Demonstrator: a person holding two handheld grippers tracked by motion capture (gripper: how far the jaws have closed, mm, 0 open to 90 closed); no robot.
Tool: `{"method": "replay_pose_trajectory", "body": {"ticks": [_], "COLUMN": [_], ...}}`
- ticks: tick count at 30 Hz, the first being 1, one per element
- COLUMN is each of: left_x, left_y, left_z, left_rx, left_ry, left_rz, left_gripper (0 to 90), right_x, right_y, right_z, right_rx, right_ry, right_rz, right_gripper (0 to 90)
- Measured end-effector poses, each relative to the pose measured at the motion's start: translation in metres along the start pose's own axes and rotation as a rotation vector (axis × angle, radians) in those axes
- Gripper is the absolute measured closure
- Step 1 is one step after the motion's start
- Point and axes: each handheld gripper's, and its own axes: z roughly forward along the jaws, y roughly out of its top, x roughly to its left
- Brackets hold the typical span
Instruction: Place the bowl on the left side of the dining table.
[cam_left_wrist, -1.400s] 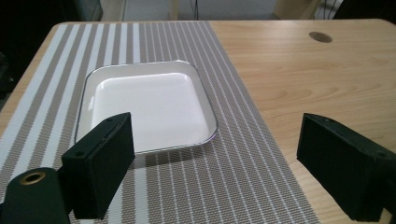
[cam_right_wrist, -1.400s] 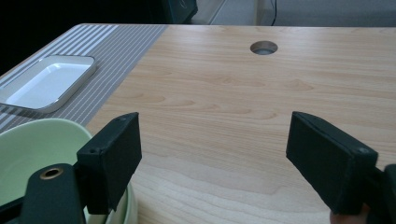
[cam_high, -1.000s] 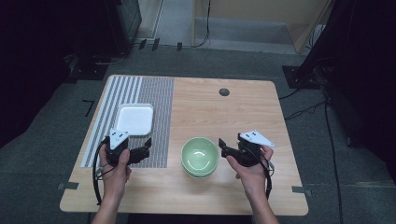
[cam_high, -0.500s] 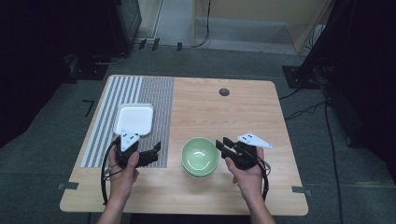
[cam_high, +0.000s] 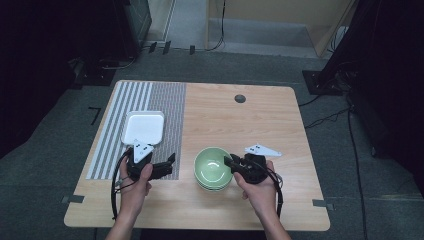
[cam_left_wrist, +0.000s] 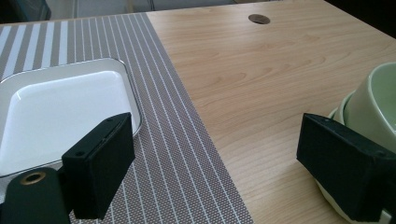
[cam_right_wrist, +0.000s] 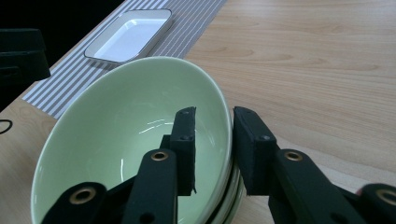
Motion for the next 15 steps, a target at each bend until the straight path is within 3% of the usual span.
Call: {"method": "replay_pose_trajectory", "body": {"ticks": [2,7,9,10,11,12,15], "left_x": [-0.0008,-0.0033,-0.0045,-0.005,-0.005,-0.0048,-0.0039], "left_y": [0.0001,-0.0004,-0.0006,-0.0005,-0.0005,-0.0005,-0.0006], "left_z": [0.0002,0.0015,0.0018,0.0019,0.0019,0.0019,0.0018], "left_rx": [0.001,0.004,0.003,0.002,0.002,0.003,0.005], "left_ry": [-0.001,0.006,0.007,0.005,0.005,0.005,0.002], "left_rz": [0.002,0.012,0.013,0.014,0.014,0.013,0.012], "left_gripper": [10.9,10.9,10.9,10.9,10.9,10.9,10.9], "right_x": [-0.0009,-0.0035,-0.0024,-0.0006,-0.0006,0.0009,0.0006], "right_y": [-0.0018,-0.0023,-0.0029,-0.0035,-0.0035,-0.0037,-0.0012], "right_z": [-0.0015,-0.0001,0.0011,0.0004,0.0004,-0.001,-0.0027], "right_rx": [-0.037,-0.08,-0.101,-0.147,-0.147,-0.179,-0.154], "right_ry": [-0.031,-0.023,-0.034,-0.028,-0.028,-0.024,-0.02], "right_rz": [0.007,-0.016,-0.071,-0.131,-0.131,-0.18,-0.155], "right_gripper": [86.1,88.0,88.5,88.4,88.4,88.3,86.5]}}
